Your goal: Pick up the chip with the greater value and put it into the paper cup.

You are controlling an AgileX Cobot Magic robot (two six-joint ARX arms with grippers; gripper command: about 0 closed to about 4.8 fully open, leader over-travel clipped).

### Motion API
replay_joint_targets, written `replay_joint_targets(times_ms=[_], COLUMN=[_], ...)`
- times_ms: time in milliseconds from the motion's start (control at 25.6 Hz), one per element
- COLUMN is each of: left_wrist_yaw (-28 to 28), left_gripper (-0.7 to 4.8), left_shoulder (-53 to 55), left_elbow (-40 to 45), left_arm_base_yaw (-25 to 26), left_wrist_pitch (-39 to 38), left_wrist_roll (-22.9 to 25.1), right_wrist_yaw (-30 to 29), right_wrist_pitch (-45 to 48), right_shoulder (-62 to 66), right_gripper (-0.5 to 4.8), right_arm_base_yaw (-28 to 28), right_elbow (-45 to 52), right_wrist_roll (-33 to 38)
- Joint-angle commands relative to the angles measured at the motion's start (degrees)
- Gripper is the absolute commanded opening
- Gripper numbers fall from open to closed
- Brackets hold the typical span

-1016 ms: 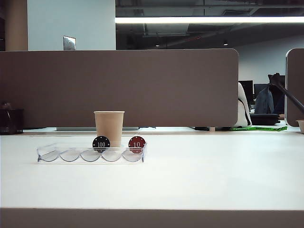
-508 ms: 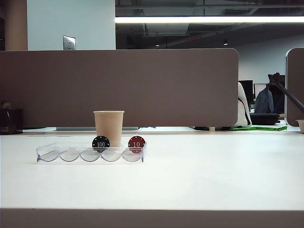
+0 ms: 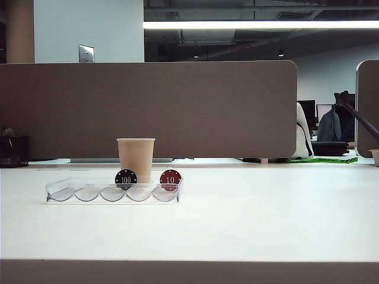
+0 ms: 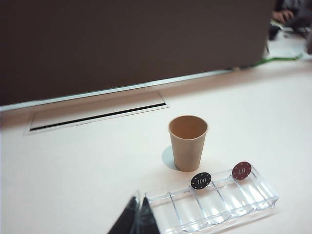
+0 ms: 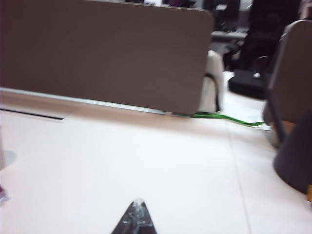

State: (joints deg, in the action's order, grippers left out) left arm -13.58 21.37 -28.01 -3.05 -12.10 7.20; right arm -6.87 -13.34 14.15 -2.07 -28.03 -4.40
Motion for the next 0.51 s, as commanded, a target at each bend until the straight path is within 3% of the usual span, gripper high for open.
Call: replay_joint_targets(times_ms=[39,313,508], left_wrist_yaw=[-2.34,-8.72,-12.07], left_gripper=[-0.05,-0.05,-0.05], left_shoulder=[4.81,18.93,27.63], left_elbow=[-3.82,-11.06,-14.84], left_arm_base_yaw=[0.09,0.09,-0.33], left_wrist_pitch=[-1.14,-1.14,-1.14], left_wrist_roll=[6.14,11.72,15.08], right_wrist_yaw=[-4.04,-15.43,-16.04], right_wrist_pitch=[-2.40,-6.64,-8.00], right_shoulder=[6.21,24.87,36.63], right_gripper=[-0.06,-0.06,-0.06], right_arm_base_yaw=[-0.07,-0.35,-5.97], right_elbow=[-5.92,-19.85,-26.14], right_wrist_roll=[-0.39,-1.38,-4.66])
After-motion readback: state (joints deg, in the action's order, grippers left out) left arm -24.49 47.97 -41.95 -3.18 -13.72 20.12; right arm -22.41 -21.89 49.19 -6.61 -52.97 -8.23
